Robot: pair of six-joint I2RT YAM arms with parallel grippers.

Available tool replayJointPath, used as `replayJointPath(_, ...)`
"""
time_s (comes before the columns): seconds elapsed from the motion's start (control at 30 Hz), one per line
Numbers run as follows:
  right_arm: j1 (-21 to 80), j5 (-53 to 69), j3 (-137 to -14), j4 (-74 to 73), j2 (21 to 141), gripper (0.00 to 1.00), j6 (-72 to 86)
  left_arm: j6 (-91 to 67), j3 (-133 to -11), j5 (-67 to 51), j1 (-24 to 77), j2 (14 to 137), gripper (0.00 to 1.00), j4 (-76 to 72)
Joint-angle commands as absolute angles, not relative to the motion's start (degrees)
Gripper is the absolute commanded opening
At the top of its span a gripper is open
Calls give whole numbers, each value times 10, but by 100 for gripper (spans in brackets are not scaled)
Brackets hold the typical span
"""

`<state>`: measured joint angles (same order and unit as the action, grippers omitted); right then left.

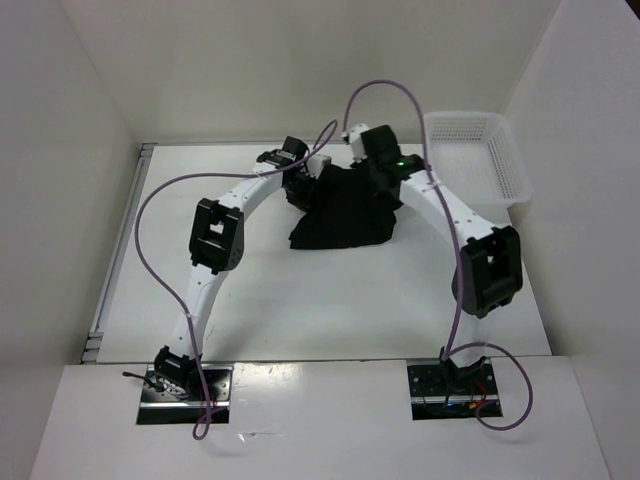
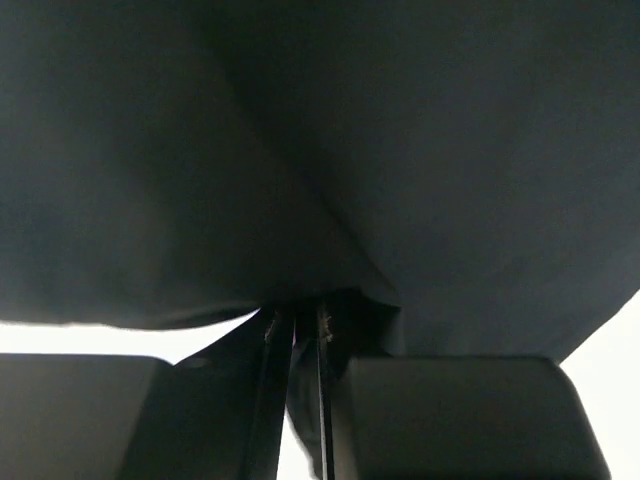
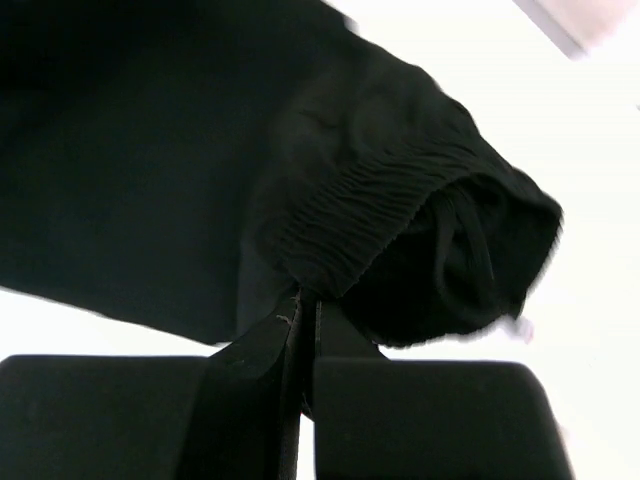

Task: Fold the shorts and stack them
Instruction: Fold the shorts

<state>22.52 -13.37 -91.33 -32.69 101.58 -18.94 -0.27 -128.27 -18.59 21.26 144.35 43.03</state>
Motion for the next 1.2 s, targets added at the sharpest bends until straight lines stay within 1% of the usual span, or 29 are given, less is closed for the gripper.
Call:
replayJointPath(0.0,286,-150,-961,-322,1055,0,-175,0,-1311,-213,221,1479,21,467)
replayJointPath(0.03,308,-150,-967,-322,1073,0,-175,0,-1311,-213,221,1479,21,467)
replayJointPath(0.13,335,-150,-992,-316,1101,0,-175,0,-1300,-218,215,1474,21,467)
replayJointPath(0.3,364,-140,-1045,-310,1164,0,-184,0,-1231,-215,179,1427,21,445)
replayJointPath(0.33,371,-135,-1057,-310,1180,0,-192,0,-1220,-201,179,1412,24,439)
replayJointPath(0.43,388,-134,-1063,-310,1193,0,-203,0,-1168,-154,166,1377,31,421)
replayJointPath(0.47,396,-140,-1063,-304,1201,0,-203,0,-1154,-144,166,1369,35,411)
replayJointPath(0.57,413,-146,-1053,-304,1207,0,-217,0,-1105,-127,161,1342,42,397)
replayJointPath(0.63,434,-155,-1048,-298,1212,12,-226,0,-1087,-113,156,1336,45,397)
replayJointPath(0.67,441,-155,-1048,-298,1212,19,-231,0,-1080,-113,156,1336,45,392)
replayJointPath(0.8,469,-119,-1090,-298,1212,36,-226,0,-1063,-106,135,1331,48,387)
replayJointPath(0.83,476,-105,-1103,-305,1206,51,-226,0,-1063,-106,129,1325,50,387)
replayJointPath(0.87,476,-87,-1115,-305,1206,55,-218,0,-1063,-97,119,1325,52,387)
replayJointPath(0.9,483,-76,-1137,-311,1200,58,-213,0,-1063,-88,113,1319,52,387)
replayJointPath(0.97,483,-35,-1156,-319,1182,62,-207,0,-1057,-71,93,1304,55,387)
replayJointPath(1.03,483,-30,-1161,-319,1155,62,-192,0,-1052,-55,81,1282,57,381)
replayJointPath(1.17,476,-79,-1093,-303,1087,62,-197,0,-1047,-5,69,1219,58,367)
